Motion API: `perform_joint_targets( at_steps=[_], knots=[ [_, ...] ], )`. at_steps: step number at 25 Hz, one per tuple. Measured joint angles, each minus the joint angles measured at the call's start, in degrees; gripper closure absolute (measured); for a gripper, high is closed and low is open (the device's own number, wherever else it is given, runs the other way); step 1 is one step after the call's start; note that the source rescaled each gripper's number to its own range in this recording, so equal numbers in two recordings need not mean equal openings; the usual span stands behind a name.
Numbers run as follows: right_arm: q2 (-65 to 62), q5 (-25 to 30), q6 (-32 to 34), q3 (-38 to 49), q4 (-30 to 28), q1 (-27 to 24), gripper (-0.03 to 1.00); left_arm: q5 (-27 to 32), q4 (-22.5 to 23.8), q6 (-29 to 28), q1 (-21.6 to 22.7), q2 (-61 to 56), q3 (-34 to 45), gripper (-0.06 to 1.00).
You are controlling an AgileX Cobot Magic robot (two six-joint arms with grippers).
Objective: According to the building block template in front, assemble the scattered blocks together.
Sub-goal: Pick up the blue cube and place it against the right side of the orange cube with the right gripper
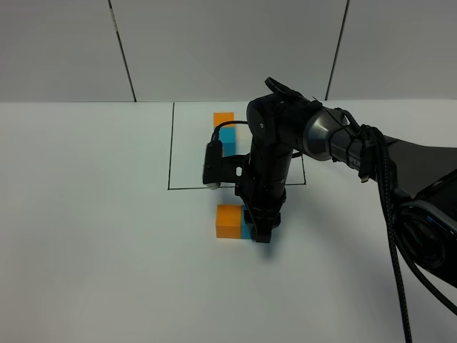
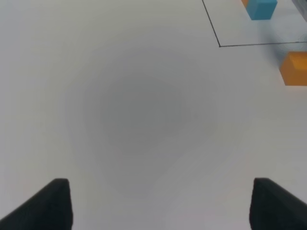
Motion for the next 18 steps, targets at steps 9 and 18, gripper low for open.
perform_joint_targets(
  at_steps=[9, 18],
  knots=[
    [-1.3, 1.6, 1.9, 0.0, 1.3, 0.0, 0.12, 0.0, 0.0, 0.0, 0.0, 0.0, 0.0, 0.14],
    [-15.4, 4.0, 19.0, 0.0, 1.6, -4.1, -0.02, 0.0, 0.0, 0.0, 0.0, 0.0, 0.0, 0.15]
  ],
)
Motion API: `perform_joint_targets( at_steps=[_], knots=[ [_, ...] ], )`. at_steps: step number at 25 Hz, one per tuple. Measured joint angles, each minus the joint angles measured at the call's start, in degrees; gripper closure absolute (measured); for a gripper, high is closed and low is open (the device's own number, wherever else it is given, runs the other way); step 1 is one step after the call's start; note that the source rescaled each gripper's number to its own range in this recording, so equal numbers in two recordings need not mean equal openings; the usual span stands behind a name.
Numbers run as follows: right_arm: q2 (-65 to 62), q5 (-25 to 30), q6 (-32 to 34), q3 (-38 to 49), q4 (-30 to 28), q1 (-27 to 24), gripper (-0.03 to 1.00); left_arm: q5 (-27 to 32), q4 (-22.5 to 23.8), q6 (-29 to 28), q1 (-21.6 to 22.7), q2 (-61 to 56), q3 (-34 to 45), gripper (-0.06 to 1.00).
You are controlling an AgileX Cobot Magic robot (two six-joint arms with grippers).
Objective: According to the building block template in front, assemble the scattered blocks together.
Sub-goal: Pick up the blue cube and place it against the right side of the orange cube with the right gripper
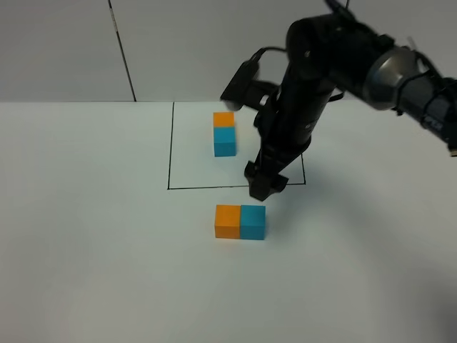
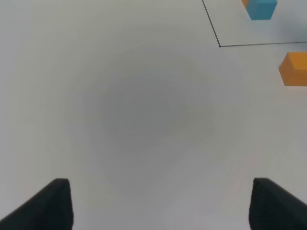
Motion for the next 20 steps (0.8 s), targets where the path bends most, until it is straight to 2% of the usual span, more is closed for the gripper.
perform_joint_targets(
  at_steps=[5, 8, 15, 20],
  knots=[
    [-6.7, 0.1, 13.6, 1.4, -0.1, -6.3, -0.02, 0.0, 0.0, 0.0, 0.0, 0.0, 0.0, 0.15],
    [-12.6, -2.8, 19.5, 7.6, -0.6, -9.5, -0.02, 0.0, 0.0, 0.0, 0.0, 0.0, 0.0, 0.15],
    [-28.8, -26.3, 26.6, 34.6, -1.1, -11.8, -0.02, 0.0, 0.0, 0.0, 0.0, 0.0, 0.0, 0.15],
    [-36.2, -39.4, 30.1, 51.7, -0.9, -11.8, -0.02, 0.0, 0.0, 0.0, 0.0, 0.0, 0.0, 0.15]
  ],
)
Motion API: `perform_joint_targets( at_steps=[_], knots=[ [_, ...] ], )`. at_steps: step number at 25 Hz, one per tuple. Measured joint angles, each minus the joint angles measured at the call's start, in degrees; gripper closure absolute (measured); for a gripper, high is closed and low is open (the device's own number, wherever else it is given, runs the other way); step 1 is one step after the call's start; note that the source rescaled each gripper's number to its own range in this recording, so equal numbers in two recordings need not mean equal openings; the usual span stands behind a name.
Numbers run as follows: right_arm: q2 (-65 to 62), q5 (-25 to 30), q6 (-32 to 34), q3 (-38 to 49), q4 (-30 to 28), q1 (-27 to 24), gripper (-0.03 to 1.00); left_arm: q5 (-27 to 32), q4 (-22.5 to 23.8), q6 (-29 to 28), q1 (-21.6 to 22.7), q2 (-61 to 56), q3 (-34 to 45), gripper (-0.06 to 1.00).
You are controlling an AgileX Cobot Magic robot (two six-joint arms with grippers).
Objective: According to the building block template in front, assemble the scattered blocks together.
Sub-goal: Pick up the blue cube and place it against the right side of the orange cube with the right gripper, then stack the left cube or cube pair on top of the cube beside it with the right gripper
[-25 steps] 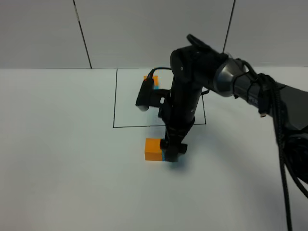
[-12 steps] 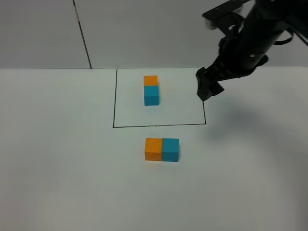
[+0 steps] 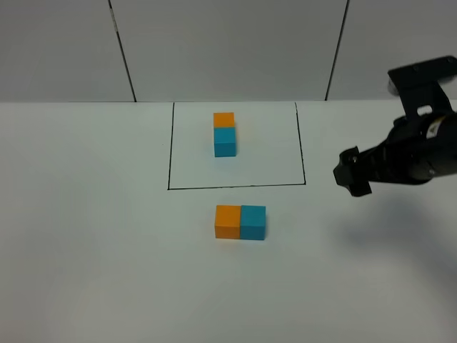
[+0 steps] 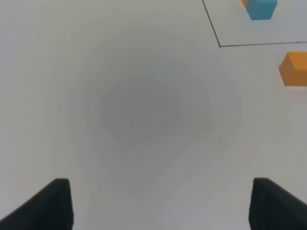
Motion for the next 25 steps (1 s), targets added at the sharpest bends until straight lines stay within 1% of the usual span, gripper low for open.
perform_joint_targets(
  at_steps=[2, 4, 9, 12, 15, 19, 21, 25],
  knots=[
    [-1.2, -3.4, 0.5, 4.8, 0.0, 0.0, -0.02, 0.0, 0.0, 0.0, 0.0, 0.0, 0.0, 0.15],
    [-1.7, -5.0, 0.7, 6.9, 0.0, 0.0, -0.02, 0.0, 0.0, 0.0, 0.0, 0.0, 0.0, 0.15],
    [-1.9, -7.4, 0.7, 7.4, 0.0, 0.0, -0.02, 0.0, 0.0, 0.0, 0.0, 0.0, 0.0, 0.15],
    [-1.4, -7.0, -0.2, 6.7, -0.1, 0.0, -0.02, 0.0, 0.0, 0.0, 0.0, 0.0, 0.0, 0.15],
    [1.5, -2.5, -4.7, 2.0, -1.0, 0.8, -0.02, 0.0, 0.0, 0.0, 0.0, 0.0, 0.0, 0.15],
    [9.2, 7.1, -16.7, -9.5, -1.6, 4.7, -0.02, 0.0, 0.0, 0.0, 0.0, 0.0, 0.0, 0.15],
    [13.9, 11.8, -23.9, -16.5, -1.6, 7.4, -0.02, 0.0, 0.0, 0.0, 0.0, 0.0, 0.0, 0.15],
    [24.6, 22.2, -34.2, -28.6, -1.8, 12.5, -0.02, 0.0, 0.0, 0.0, 0.0, 0.0, 0.0, 0.15]
  ],
)
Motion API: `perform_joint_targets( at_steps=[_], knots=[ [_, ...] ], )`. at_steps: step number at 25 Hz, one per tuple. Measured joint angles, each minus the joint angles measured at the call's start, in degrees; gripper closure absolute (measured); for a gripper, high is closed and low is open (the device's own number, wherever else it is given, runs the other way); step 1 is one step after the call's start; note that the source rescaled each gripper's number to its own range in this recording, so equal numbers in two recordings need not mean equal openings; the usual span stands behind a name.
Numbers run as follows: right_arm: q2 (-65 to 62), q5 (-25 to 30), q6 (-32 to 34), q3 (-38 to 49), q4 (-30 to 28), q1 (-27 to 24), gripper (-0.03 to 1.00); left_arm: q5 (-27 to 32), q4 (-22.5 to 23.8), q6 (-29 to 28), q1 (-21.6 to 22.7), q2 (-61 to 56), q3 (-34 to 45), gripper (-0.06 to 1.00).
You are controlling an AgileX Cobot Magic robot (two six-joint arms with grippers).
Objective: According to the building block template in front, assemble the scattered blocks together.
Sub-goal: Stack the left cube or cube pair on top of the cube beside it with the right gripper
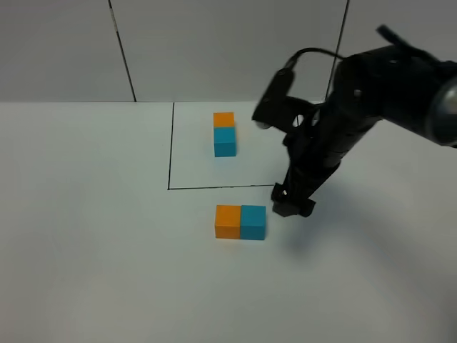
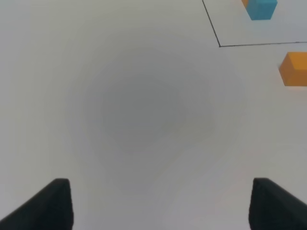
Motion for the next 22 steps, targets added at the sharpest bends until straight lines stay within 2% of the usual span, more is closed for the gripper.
perform_joint_targets(
  at_steps=[3, 7, 16, 22],
  knots=[
    [7.5, 5.9, -2.4, -8.0, -1.3, 3.2, -0.02, 0.0, 0.0, 0.0, 0.0, 0.0, 0.0, 0.15],
    [14.8, 8.4, -3.1, -14.6, -2.5, 5.9, -0.01, 0.0, 0.0, 0.0, 0.0, 0.0, 0.0, 0.15],
    [20.9, 6.5, -4.4, -17.2, -2.6, 7.9, 0.04, 0.0, 0.0, 0.0, 0.0, 0.0, 0.0, 0.15],
    [21.8, 3.6, -5.0, -17.2, -2.0, 8.0, 0.16, 0.0, 0.0, 0.0, 0.0, 0.0, 0.0, 0.15]
  ],
)
